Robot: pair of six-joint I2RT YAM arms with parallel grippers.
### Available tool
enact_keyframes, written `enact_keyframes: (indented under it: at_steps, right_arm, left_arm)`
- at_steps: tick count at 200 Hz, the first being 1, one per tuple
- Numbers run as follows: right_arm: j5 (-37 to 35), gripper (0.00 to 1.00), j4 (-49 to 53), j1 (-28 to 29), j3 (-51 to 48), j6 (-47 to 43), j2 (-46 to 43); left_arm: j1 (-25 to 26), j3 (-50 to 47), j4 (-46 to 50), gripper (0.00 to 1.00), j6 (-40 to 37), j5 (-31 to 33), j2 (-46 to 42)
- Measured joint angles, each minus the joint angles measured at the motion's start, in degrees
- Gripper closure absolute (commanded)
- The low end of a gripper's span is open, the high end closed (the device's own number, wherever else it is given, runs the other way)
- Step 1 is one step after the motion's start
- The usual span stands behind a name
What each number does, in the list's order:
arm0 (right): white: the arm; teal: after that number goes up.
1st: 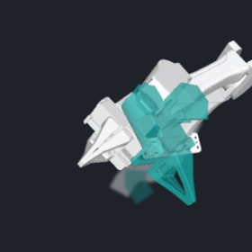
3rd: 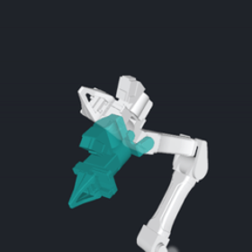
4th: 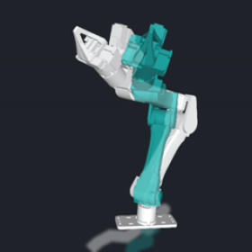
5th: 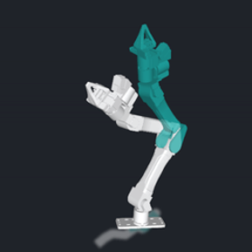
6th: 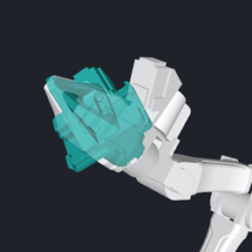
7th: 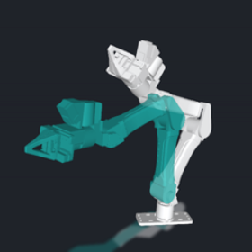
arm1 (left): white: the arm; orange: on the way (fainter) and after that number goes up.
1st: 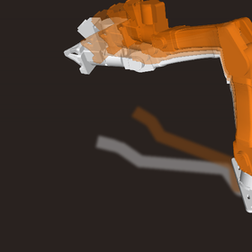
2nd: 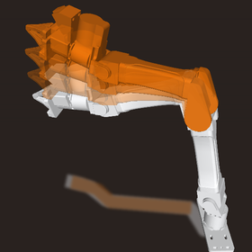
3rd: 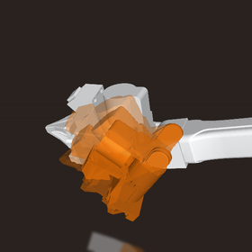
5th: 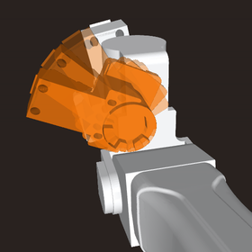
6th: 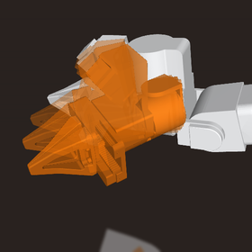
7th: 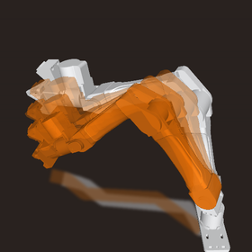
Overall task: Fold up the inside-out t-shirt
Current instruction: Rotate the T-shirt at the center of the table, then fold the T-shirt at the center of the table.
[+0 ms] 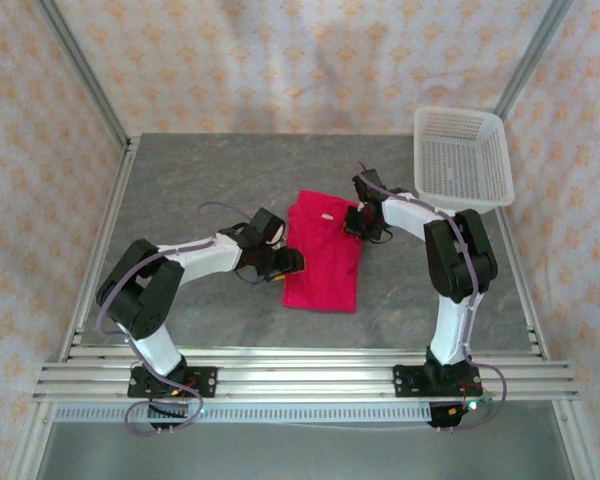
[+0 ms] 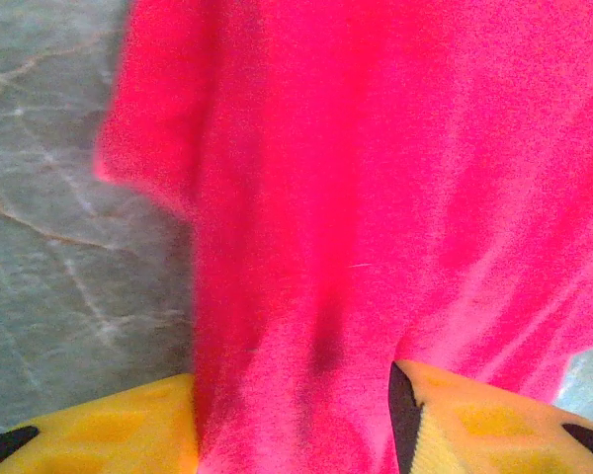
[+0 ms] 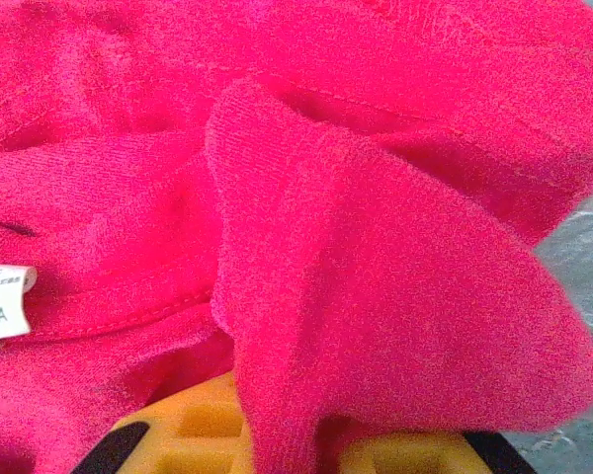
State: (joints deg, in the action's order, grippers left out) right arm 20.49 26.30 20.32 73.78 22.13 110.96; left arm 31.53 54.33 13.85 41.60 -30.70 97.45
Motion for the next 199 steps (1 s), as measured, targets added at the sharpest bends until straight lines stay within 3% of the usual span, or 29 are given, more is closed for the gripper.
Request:
enact_keyframes:
  at_steps: [15, 33, 72, 98, 163, 199]
  right_arm:
    - [0.9, 0.5, 1.2, 0.0, 1.2, -2.3, 0.2]
    - [0.1, 0.39, 3.6, 0.0, 3.7, -4.0, 0.4]
    - [-4.9, 0.38, 5.8, -2.2, 5.1, -4.5, -0.3]
    - [-5.3, 0.41, 5.6, -5.5, 4.4, -4.0, -1.3]
    - [-3.4, 0.43, 4.9, -6.2, 5.5, -4.7, -0.4]
    - [-3.4, 0.47, 4.9, -6.2, 6.0, -5.5, 1.8]
  left_arm:
    - [0.0, 2.1, 1.8, 0.47, -0.3, 0.0, -0.1]
    - [-0.6, 6.7, 5.0, 0.47, -2.2, 1.0, -0.1]
    - [-7.6, 15.0, 7.0, 0.47, -6.2, 1.0, 0.8]
    - [-12.4, 21.8, 7.9, 0.45, -9.9, 0.9, 7.0]
    - [-12.3, 34.0, 9.4, 0.4, -16.1, -0.8, 24.1]
    - [-12.3, 39.3, 9.5, 0.45, -16.2, -1.1, 28.2]
